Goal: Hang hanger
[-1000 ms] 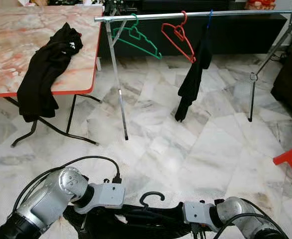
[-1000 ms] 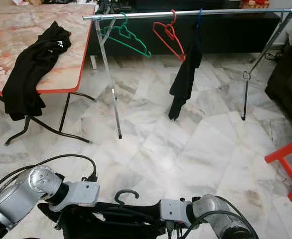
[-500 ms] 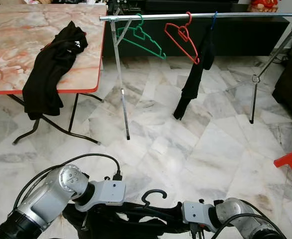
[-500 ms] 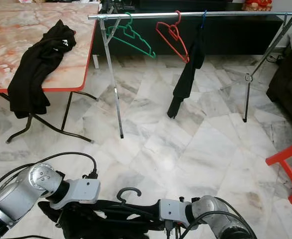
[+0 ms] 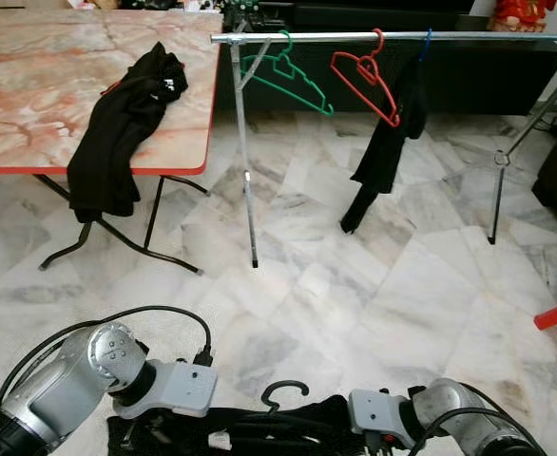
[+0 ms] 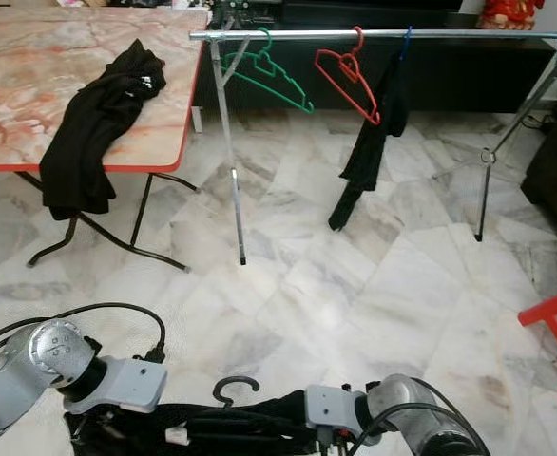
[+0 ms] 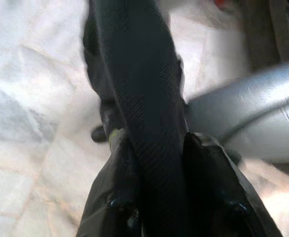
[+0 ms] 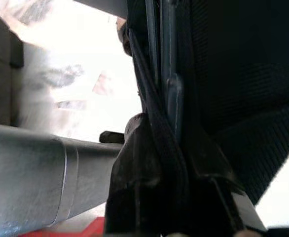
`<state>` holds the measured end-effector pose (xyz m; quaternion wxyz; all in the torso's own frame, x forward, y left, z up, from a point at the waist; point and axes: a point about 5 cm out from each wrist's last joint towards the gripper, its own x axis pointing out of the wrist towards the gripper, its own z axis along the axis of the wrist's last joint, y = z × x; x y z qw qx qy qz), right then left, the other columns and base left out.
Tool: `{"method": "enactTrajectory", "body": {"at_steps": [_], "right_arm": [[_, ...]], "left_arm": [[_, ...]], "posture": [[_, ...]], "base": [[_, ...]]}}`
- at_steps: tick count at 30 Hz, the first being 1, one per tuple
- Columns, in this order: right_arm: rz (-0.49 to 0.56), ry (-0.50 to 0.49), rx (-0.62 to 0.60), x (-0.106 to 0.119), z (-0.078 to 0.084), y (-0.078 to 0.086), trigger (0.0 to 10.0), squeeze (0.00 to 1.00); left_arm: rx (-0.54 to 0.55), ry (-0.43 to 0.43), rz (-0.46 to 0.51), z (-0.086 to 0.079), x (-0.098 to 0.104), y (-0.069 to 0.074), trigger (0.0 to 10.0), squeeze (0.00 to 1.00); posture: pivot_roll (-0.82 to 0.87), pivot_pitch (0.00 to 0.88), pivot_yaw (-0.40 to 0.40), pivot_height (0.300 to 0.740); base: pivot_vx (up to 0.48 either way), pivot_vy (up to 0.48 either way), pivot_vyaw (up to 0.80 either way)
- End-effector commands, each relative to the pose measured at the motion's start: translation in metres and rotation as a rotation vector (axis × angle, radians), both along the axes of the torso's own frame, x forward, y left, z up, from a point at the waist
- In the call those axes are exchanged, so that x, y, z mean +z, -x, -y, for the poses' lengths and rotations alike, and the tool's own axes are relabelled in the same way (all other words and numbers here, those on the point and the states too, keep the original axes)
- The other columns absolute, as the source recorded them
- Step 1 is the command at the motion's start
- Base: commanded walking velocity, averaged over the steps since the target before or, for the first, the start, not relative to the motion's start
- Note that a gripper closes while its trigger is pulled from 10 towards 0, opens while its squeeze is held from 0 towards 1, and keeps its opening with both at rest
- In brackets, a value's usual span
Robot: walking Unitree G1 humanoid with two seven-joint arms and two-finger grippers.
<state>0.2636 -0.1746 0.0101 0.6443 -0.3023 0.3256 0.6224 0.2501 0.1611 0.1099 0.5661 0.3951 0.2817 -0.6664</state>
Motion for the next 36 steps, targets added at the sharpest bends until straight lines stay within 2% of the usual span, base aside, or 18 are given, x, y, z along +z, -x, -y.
{"method": "enactTrajectory", "body": {"at_steps": [1, 3, 4, 7, 10, 11, 13, 14, 15, 16, 20, 24, 26, 32, 34, 36], "right_arm": [[-0.025, -0.011, 0.001, 0.000, 0.000, 0.001, 0.0, 0.00], [-0.039, -0.014, 0.003, 0.000, 0.000, 0.001, 0.0, 0.00], [-0.077, -0.019, 0.002, 0.000, 0.001, 0.003, 0.0, 0.00], [-0.113, -0.019, -0.012, -0.001, 0.005, 0.005, 0.0, 0.00], [-0.158, -0.010, -0.016, -0.004, 0.009, 0.009, 0.0, 0.00], [-0.184, -0.013, -0.014, -0.006, 0.009, 0.012, 0.0, 0.00], [-0.196, -0.015, -0.012, -0.007, 0.010, 0.014, 0.0, 0.00], [-0.197, -0.014, -0.012, -0.007, 0.010, 0.015, 0.0, 0.00], [-0.197, -0.014, -0.012, -0.007, 0.010, 0.015, 0.0, 0.00], [-0.200, -0.016, -0.013, -0.008, 0.010, 0.015, 0.0, 0.00], [-0.212, -0.022, -0.013, -0.007, 0.010, 0.015, 0.0, 0.00], [-0.216, -0.008, -0.006, -0.007, 0.012, 0.015, 0.0, 0.00], [-0.208, 0.005, -0.005, -0.007, 0.012, 0.015, 0.0, 0.00], [-0.174, 0.008, -0.012, -0.007, 0.010, 0.012, 0.0, 0.00], [-0.094, 0.033, -0.022, -0.006, 0.009, 0.007, 0.0, 0.00], [-0.069, 0.016, -0.048, -0.005, 0.009, 0.004, 0.0, 0.00]], "left_arm": [[0.020, 0.043, 0.016, 0.003, 0.003, -0.002, 10.0, 1.00], [0.028, 0.054, 0.016, 0.003, 0.004, -0.003, 10.0, 1.00], [0.051, 0.087, 0.013, 0.002, 0.006, -0.005, 10.0, 1.00], [0.111, 0.133, 0.060, -0.001, 0.010, -0.012, 10.0, 1.00], [0.226, 0.209, 0.217, -0.001, 0.019, -0.030, 10.0, 1.00], [0.289, 0.224, 0.298, -0.004, 0.022, -0.038, 10.0, 1.00], [0.294, 0.210, 0.335, -0.008, 0.022, -0.038, 10.0, 1.00], [0.311, 0.196, 0.347, -0.011, 0.021, -0.038, 10.0, 0.95], [0.311, 0.196, 0.347, -0.011, 0.021, -0.038, 10.0, 0.95], [0.332, 0.202, 0.312, -0.014, 0.019, -0.036, 10.0, 0.00], [0.357, 0.222, 0.192, -0.025, 0.017, -0.025, 10.0, 0.00], [0.259, 0.210, -0.035, -0.033, 0.019, 0.004, 10.0, 0.00], [0.213, 0.192, -0.089, -0.031, 0.015, 0.014, 10.0, 0.00], [0.248, 0.239, -0.034, -0.016, 0.004, 0.007, 10.0, 0.00], [0.290, 0.310, 0.047, -0.001, 0.005, -0.003, 10.0, 0.00], [0.308, 0.324, 0.082, 0.002, 0.006, -0.007, 10.0, 0.00]], "posture": [[0.07, 0.146, -0.053, 0.740], [0.07, 0.146, -0.053, 0.740], [0.07, 0.144, -0.051, 0.740], [0.07, 0.145, -0.050, 0.740], [0.07, 0.146, -0.049, 0.740], [0.08, 0.149, -0.050, 0.740], [0.08, 0.150, -0.050, 0.740], [0.08, 0.151, -0.049, 0.740], [0.08, 0.151, -0.049, 0.740], [0.08, 0.151, -0.049, 0.740], [0.08, 0.153, -0.050, 0.740], [0.08, 0.153, -0.050, 0.740], [0.08, 0.153, -0.050, 0.740], [0.09, 0.154, -0.051, 0.740], [0.09, 0.159, -0.055, 0.740], [0.09, 0.166, -0.059, 0.740]], "base": [[0.000, 0.000, 0.00], [0.000, 0.000, 0.00], [0.000, 0.000, 0.00], [0.000, 0.000, 0.00], [0.000, 0.000, 0.00], [0.000, 0.000, 0.00], [0.000, 0.000, 0.00], [0.000, 0.000, 0.00], [0.000, 0.000, 0.00], [0.000, 0.000, 0.00], [0.000, 0.000, 0.00], [0.000, 0.000, 0.00], [0.000, 0.000, 0.00], [0.000, 0.000, 0.00], [0.000, 0.000, 0.00], [0.000, 0.000, 0.00]]}}
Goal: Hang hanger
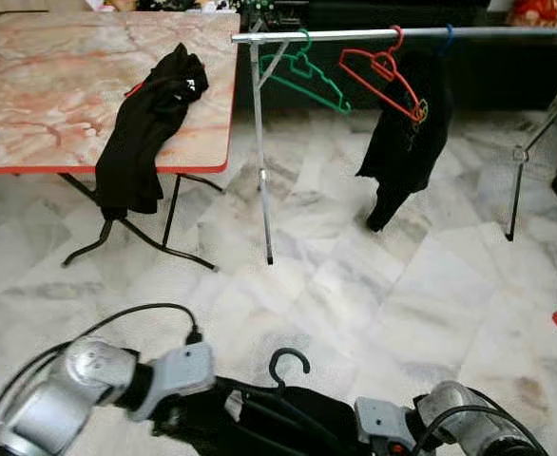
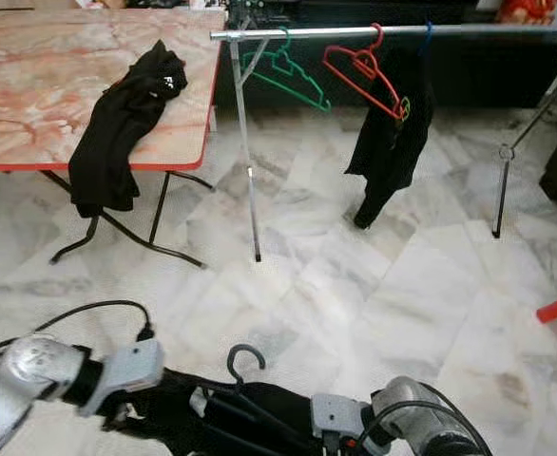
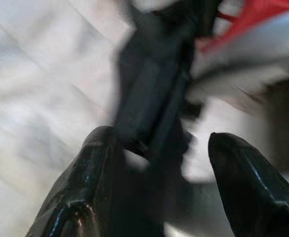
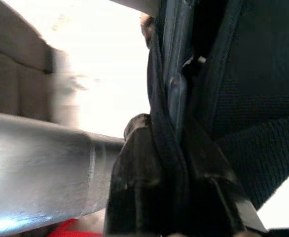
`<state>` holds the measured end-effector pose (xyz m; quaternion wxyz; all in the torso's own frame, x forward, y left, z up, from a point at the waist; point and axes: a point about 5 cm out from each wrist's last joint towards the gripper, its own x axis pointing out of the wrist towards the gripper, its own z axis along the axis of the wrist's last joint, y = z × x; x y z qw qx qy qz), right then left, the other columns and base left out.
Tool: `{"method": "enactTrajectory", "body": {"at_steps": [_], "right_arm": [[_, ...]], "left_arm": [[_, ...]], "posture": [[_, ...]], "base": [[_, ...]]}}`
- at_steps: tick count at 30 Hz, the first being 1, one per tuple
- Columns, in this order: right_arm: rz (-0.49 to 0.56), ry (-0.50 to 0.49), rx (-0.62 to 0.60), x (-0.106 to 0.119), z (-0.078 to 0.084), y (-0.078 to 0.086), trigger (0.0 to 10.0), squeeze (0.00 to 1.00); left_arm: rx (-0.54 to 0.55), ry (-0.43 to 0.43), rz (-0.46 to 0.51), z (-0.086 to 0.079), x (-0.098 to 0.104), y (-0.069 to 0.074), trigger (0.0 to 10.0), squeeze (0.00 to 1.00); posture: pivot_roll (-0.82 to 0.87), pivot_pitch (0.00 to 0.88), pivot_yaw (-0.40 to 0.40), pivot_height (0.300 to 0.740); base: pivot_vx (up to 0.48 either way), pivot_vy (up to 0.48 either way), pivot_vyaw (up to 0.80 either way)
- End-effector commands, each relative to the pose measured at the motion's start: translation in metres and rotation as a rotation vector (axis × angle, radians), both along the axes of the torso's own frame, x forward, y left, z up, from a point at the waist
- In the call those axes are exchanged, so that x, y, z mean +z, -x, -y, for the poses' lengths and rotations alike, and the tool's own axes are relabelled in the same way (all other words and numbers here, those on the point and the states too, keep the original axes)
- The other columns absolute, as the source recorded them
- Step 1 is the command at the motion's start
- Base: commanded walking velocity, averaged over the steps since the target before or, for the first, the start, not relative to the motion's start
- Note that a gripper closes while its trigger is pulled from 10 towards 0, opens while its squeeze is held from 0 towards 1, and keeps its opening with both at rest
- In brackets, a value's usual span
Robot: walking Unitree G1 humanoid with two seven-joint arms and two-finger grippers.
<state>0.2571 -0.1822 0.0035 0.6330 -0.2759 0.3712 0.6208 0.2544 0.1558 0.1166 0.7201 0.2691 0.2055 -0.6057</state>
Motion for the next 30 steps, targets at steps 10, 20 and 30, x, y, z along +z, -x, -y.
{"method": "enactTrajectory", "body": {"at_steps": [10, 20, 30], "right_arm": [[0.374, -0.179, -0.435, 0.030, 0.011, -0.042, 0.0, 0.00], [0.449, -0.111, -0.434, 0.036, 0.026, -0.046, 0.0, 0.00], [0.605, -0.165, -0.527, 0.055, 0.022, -0.064, 0.0, 0.00]], "left_arm": [[0.279, 0.058, 0.118, 0.000, -0.009, -0.012, 10.0, 0.00], [0.437, 0.172, 0.287, 0.001, 0.014, -0.030, 10.0, 0.00], [0.484, 0.394, 0.459, 0.013, 0.054, -0.042, 10.0, 0.00]], "posture": [[0.08, 0.196, -0.045, 0.740], [0.08, 0.216, -0.036, 0.740], [0.08, 0.213, -0.014, 0.740]], "base": [[0.000, 0.000, 0.00], [0.000, 0.000, 0.00], [0.000, 0.000, 0.00]]}}
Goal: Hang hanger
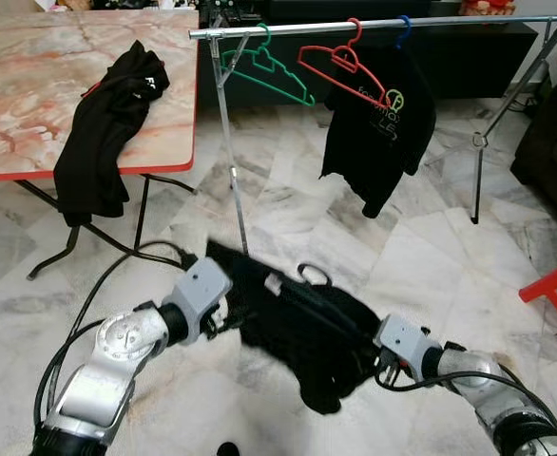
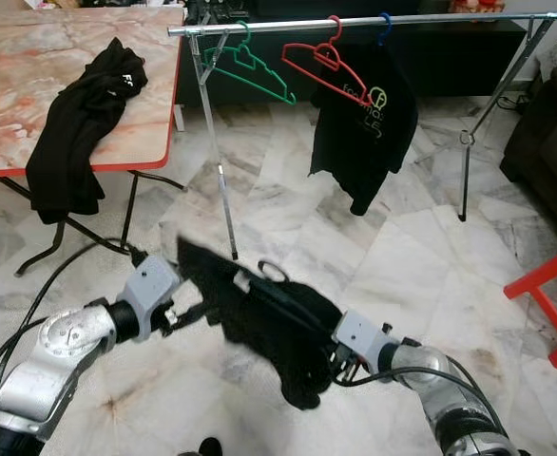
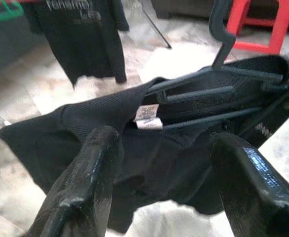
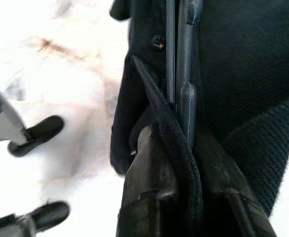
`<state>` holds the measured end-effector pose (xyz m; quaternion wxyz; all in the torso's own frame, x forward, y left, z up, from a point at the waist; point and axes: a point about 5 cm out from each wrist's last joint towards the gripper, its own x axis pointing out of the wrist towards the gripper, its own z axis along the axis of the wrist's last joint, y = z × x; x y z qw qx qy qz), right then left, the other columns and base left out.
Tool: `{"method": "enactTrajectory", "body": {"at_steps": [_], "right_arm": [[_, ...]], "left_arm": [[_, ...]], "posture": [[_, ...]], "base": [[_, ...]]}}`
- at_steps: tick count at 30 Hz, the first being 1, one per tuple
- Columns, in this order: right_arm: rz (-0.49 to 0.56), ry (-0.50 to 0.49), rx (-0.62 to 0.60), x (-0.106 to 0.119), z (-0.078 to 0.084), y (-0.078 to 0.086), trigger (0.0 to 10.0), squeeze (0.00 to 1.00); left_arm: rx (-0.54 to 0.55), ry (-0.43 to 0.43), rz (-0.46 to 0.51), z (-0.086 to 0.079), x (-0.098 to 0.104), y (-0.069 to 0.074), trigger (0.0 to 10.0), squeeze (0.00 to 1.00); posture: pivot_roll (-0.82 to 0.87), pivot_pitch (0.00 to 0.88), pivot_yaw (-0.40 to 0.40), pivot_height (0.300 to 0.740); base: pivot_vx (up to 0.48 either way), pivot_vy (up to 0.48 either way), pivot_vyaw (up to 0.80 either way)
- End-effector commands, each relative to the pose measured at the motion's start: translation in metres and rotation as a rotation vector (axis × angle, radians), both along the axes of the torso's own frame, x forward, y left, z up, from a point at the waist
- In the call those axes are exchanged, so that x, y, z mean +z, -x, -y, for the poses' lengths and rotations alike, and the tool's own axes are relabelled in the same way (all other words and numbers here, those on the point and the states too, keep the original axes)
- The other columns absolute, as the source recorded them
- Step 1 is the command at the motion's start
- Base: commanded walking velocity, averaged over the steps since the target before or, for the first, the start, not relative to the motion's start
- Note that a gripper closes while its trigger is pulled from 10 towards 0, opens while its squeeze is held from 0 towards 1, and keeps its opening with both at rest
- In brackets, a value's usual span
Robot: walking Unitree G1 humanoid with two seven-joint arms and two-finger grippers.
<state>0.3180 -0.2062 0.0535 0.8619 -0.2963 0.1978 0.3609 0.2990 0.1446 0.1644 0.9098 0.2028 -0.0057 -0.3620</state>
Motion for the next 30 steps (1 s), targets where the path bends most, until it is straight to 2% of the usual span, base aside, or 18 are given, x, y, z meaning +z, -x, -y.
{"method": "enactTrajectory", "body": {"at_steps": [1, 2, 4, 5, 6, 7, 9, 13, 16, 19, 23, 24, 26, 30], "right_arm": [[0.045, -0.017, 0.009, 0.005, -0.003, -0.002, 0.0, 0.00], [0.047, -0.006, 0.019, 0.004, -0.004, -0.002, 0.0, 0.00], [0.060, 0.037, 0.069, 0.002, -0.007, 0.000, 0.0, 0.00], [0.052, 0.026, 0.094, 0.002, -0.011, 0.001, 0.0, 0.00], [0.052, 0.026, 0.094, 0.002, -0.011, 0.001, 0.0, 0.00], [0.038, 0.024, 0.121, 0.002, -0.013, 0.002, 0.0, 0.00], [0.021, 0.033, 0.144, 0.000, -0.014, 0.004, 0.0, 0.00], [0.006, 0.039, 0.173, -0.001, -0.015, 0.005, 0.0, 0.00], [0.009, 0.050, 0.193, 0.001, -0.014, 0.005, 0.0, 0.00], [0.010, 0.056, 0.201, 0.002, -0.014, 0.004, 0.0, 0.00], [0.017, 0.046, 0.227, 0.005, -0.020, 0.002, 0.0, 0.00], [0.018, 0.044, 0.238, 0.006, -0.021, 0.002, 0.0, 0.00], [0.019, 0.042, 0.244, 0.006, -0.022, 0.002, 0.0, 0.00], [0.020, 0.038, 0.249, 0.006, -0.024, 0.002, 0.0, 0.00]], "left_arm": [[-0.058, 0.018, 0.020, 0.004, 0.007, 0.004, 10.0, 0.00], [-0.081, 0.015, 0.015, 0.005, 0.007, 0.005, 10.0, 0.00], [-0.196, -0.028, -0.039, 0.011, 0.001, 0.013, 10.0, 0.00], [-0.246, -0.096, -0.027, 0.015, -0.001, 0.016, 10.0, 0.00], [-0.246, -0.096, -0.027, 0.015, -0.001, 0.016, 10.0, 0.00], [-0.275, -0.148, -0.001, 0.018, -0.002, 0.016, 10.0, 0.00], [-0.292, -0.172, 0.035, 0.023, 0.000, 0.014, 10.0, 0.00], [-0.310, -0.168, 0.052, 0.027, 0.005, 0.012, 10.0, 0.00], [-0.317, -0.196, 0.086, 0.029, 0.008, 0.009, 10.0, 0.00], [-0.337, -0.218, 0.086, 0.031, 0.008, 0.010, 10.0, 0.00], [-0.456, -0.306, 0.069, 0.042, 0.000, 0.016, 10.0, 0.00], [-0.488, -0.355, 0.077, 0.045, -0.002, 0.016, 10.0, 0.00], [-0.507, -0.388, 0.082, 0.046, -0.004, 0.015, 10.0, 0.00], [-0.511, -0.401, 0.093, 0.048, -0.003, 0.013, 10.0, 0.00]], "posture": [[0.08, 0.213, -0.014, 0.740], [0.08, 0.213, -0.014, 0.740], [0.08, 0.212, -0.016, 0.740], [0.08, 0.212, -0.016, 0.740], [0.08, 0.212, -0.016, 0.740], [0.08, 0.211, -0.016, 0.740], [0.08, 0.210, -0.018, 0.740], [0.08, 0.208, -0.021, 0.740], [0.09, 0.207, -0.022, 0.740], [0.09, 0.207, -0.021, 0.740], [0.08, 0.206, -0.019, 0.740], [0.08, 0.207, -0.018, 0.740], [0.09, 0.207, -0.017, 0.740], [0.08, 0.208, -0.014, 0.740]], "base": [[0.000, 0.000, 0.00], [0.000, 0.000, 0.00], [0.000, 0.000, 0.00], [0.000, 0.000, 0.00], [0.000, 0.000, 0.00], [0.000, 0.000, 0.00], [0.000, 0.000, 0.00], [0.000, 0.000, 0.00], [0.000, 0.000, 0.00], [0.000, 0.000, 0.00], [0.000, 0.000, 0.00], [0.000, 0.000, 0.00], [0.000, 0.000, 0.00], [0.000, 0.000, 0.00]]}}
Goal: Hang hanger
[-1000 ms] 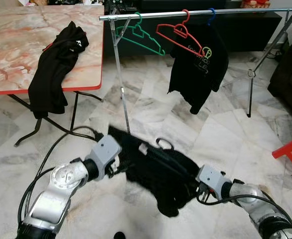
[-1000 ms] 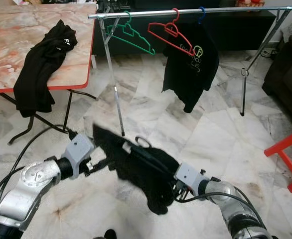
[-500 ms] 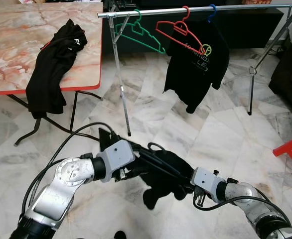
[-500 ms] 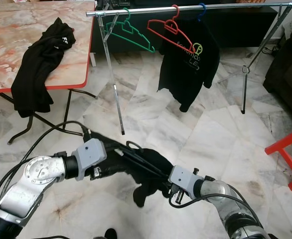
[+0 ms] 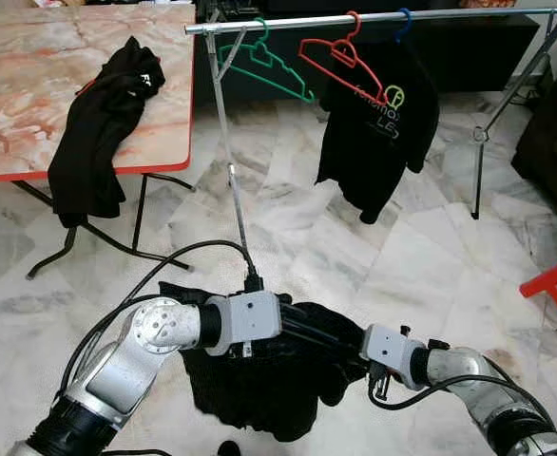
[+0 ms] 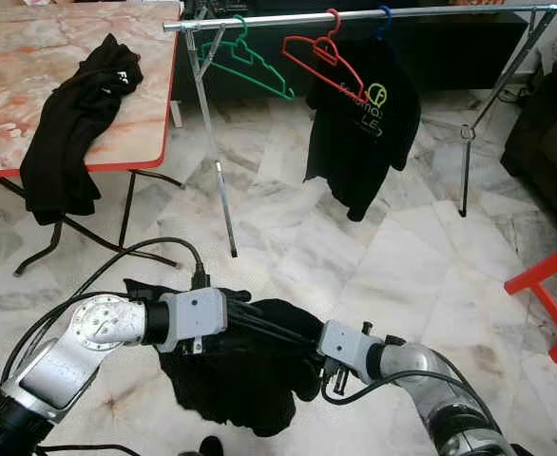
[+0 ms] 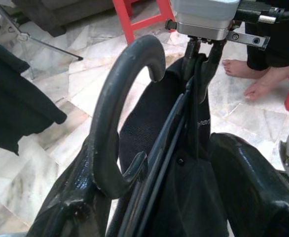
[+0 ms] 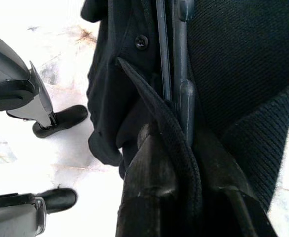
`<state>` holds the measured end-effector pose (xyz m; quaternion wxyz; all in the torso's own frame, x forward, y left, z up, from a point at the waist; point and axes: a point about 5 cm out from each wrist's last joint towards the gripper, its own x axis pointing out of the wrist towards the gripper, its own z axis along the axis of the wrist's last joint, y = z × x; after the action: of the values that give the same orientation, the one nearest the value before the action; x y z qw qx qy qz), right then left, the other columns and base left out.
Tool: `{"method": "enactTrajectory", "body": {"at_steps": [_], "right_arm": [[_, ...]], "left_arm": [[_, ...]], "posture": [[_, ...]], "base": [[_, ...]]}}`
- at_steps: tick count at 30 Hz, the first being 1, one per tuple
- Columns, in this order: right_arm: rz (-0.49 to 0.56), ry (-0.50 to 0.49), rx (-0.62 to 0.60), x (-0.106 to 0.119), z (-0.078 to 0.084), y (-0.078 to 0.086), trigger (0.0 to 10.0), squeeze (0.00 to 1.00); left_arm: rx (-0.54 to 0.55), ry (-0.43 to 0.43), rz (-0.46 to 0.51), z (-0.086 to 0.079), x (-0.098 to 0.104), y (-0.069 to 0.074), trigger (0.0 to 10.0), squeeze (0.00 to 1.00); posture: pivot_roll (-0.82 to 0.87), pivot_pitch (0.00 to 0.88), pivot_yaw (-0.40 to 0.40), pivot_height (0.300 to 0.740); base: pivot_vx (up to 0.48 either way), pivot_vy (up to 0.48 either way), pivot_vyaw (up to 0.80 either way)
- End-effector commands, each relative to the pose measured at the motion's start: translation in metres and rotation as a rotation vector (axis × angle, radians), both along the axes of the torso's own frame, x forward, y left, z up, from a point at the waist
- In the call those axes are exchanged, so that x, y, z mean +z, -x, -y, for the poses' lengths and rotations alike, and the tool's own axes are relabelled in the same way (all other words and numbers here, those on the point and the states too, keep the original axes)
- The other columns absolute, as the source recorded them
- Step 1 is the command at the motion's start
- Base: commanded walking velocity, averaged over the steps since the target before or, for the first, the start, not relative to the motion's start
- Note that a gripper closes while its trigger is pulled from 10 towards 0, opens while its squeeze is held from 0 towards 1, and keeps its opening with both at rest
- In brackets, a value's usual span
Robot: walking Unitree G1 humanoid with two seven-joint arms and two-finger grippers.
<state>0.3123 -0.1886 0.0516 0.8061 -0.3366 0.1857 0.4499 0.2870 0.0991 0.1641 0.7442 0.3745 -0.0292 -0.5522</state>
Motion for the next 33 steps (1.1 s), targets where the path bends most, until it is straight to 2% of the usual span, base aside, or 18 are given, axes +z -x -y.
{"method": "enactTrajectory", "body": {"at_steps": [1, 3, 8, 10, 11, 16, 24, 25, 26, 27, 28, 29, 31, 32, 33], "right_arm": [[0.043, -0.028, 0.034, 0.008, -0.007, -0.004, 0.0, 0.00], [0.045, -0.036, 0.039, 0.007, -0.009, -0.003, 0.0, 0.00], [0.046, -0.040, 0.042, 0.007, -0.010, -0.003, 0.0, 0.00], [0.051, -0.043, 0.036, 0.007, -0.011, -0.003, 0.0, 0.00], [0.052, -0.046, 0.034, 0.006, -0.011, -0.002, 0.0, 0.00], [0.050, -0.050, 0.036, 0.005, -0.012, -0.001, 0.0, 0.00], [0.053, -0.052, 0.034, 0.005, -0.013, -0.001, 0.0, 0.00], [0.054, -0.052, 0.034, 0.005, -0.013, -0.001, 0.0, 0.00], [0.055, -0.052, 0.034, 0.005, -0.013, -0.001, 0.0, 0.00], [0.056, -0.052, 0.034, 0.005, -0.014, -0.002, 0.0, 0.00], [0.057, -0.054, 0.035, 0.005, -0.014, -0.002, 0.0, 0.00], [0.056, -0.055, 0.037, 0.005, -0.014, -0.002, 0.0, 0.00], [0.055, -0.054, 0.039, 0.005, -0.015, -0.001, 0.0, 0.00], [0.054, -0.054, 0.040, 0.005, -0.015, -0.001, 0.0, 0.00], [0.053, -0.053, 0.040, 0.005, -0.015, -0.001, 0.0, 0.00]], "left_arm": [[-0.025, -0.041, 0.014, 0.003, -0.003, 0.000, 10.0, 0.00], [-0.002, -0.062, 0.057, 0.005, -0.004, -0.005, 10.0, 0.00], [0.012, -0.060, 0.062, 0.006, -0.002, -0.008, 10.0, 0.00], [0.037, -0.084, 0.073, 0.003, -0.003, -0.011, 10.0, 0.00], [0.075, -0.063, 0.070, 0.000, -0.001, -0.015, 10.0, 0.00], [0.116, -0.022, 0.067, -0.007, 0.005, -0.022, 10.0, 0.00], [0.096, -0.138, 0.108, -0.019, 0.000, -0.025, 9.9, 0.00], [0.090, -0.157, 0.115, -0.020, -0.002, -0.025, 7.2, 0.00], [0.086, -0.170, 0.120, -0.020, -0.004, -0.025, 7.2, 0.00], [0.084, -0.178, 0.121, -0.020, -0.005, -0.025, 4.9, 0.00], [0.077, -0.183, 0.113, -0.019, -0.008, -0.023, 1.9, 0.00], [0.075, -0.166, 0.100, -0.018, -0.009, -0.022, 1.3, 0.00], [0.075, -0.136, 0.080, -0.015, -0.009, -0.021, 1.1, 0.00], [0.070, -0.129, 0.070, -0.014, -0.010, -0.020, 0.0, 0.00], [0.066, -0.127, 0.065, -0.013, -0.010, -0.019, 0.0, 0.00]], "posture": [[0.08, 0.209, -0.012, 0.740], [0.08, 0.210, -0.011, 0.740], [0.08, 0.212, -0.009, 0.740], [0.08, 0.212, -0.006, 0.740], [0.08, 0.213, -0.004, 0.740], [0.08, 0.215, -0.003, 0.740], [0.08, 0.219, 0.002, 0.740], [0.08, 0.219, 0.002, 0.740], [0.08, 0.219, 0.002, 0.740], [0.08, 0.218, 0.001, 0.740], [0.08, 0.219, 0.000, 0.740], [0.08, 0.219, 0.000, 0.740], [0.08, 0.219, -0.002, 0.740], [0.08, 0.219, -0.003, 0.740], [0.08, 0.220, -0.002, 0.740]], "base": [[0.000, 0.000, 0.00], [0.000, 0.000, 0.00], [0.000, 0.000, 0.00], [0.000, 0.000, 0.00], [0.000, 0.000, 0.00], [0.000, 0.000, 0.00], [0.000, 0.000, 0.00], [0.000, 0.000, 0.00], [0.000, 0.000, 0.00], [0.000, 0.000, 0.00], [0.000, 0.000, 0.00], [0.000, 0.000, 0.00], [0.000, 0.000, 0.00], [0.000, 0.000, 0.00], [0.000, 0.000, 0.00]]}}
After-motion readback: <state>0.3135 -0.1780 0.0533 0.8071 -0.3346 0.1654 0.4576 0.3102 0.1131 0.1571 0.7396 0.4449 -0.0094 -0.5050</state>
